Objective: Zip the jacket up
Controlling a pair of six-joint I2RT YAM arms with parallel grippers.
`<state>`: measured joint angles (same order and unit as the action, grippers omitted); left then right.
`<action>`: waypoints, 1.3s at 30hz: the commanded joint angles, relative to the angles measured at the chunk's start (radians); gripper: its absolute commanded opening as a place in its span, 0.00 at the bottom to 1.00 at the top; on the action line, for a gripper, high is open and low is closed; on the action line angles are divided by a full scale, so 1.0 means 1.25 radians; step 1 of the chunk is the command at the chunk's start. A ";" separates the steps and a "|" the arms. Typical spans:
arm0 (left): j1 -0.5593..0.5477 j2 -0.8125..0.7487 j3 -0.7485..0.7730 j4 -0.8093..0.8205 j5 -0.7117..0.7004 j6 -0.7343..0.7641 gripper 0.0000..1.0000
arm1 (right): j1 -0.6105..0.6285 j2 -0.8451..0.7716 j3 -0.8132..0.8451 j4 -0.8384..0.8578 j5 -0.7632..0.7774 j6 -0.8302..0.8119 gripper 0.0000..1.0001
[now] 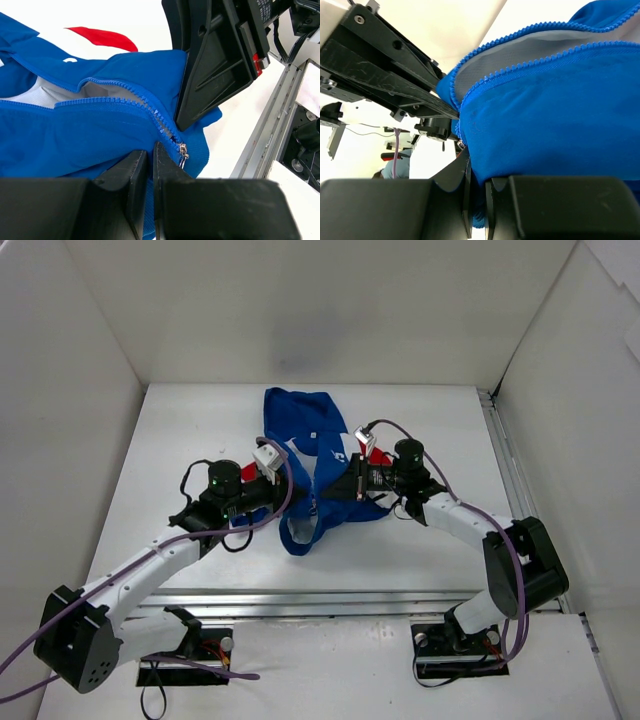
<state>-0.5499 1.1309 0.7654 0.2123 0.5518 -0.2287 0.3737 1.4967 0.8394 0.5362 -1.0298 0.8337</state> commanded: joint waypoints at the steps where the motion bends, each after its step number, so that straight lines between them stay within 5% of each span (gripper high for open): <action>1: -0.007 -0.013 0.069 0.002 0.035 0.032 0.04 | 0.008 -0.024 0.012 0.036 0.002 -0.021 0.00; 7: -0.014 -0.017 0.068 -0.005 0.016 0.037 0.04 | 0.023 -0.041 0.092 -0.214 0.042 -0.182 0.00; 24: -0.036 0.017 0.117 -0.101 -0.043 0.068 0.03 | 0.024 -0.051 0.098 -0.104 0.026 -0.069 0.00; 39: -0.085 0.012 0.140 -0.160 -0.196 0.104 0.03 | 0.035 -0.050 0.173 -0.330 0.127 -0.155 0.00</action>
<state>-0.6453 1.1809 0.8932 -0.0143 0.3466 -0.1226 0.4072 1.4834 1.0042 0.1089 -0.9051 0.6601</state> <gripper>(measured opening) 0.040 0.054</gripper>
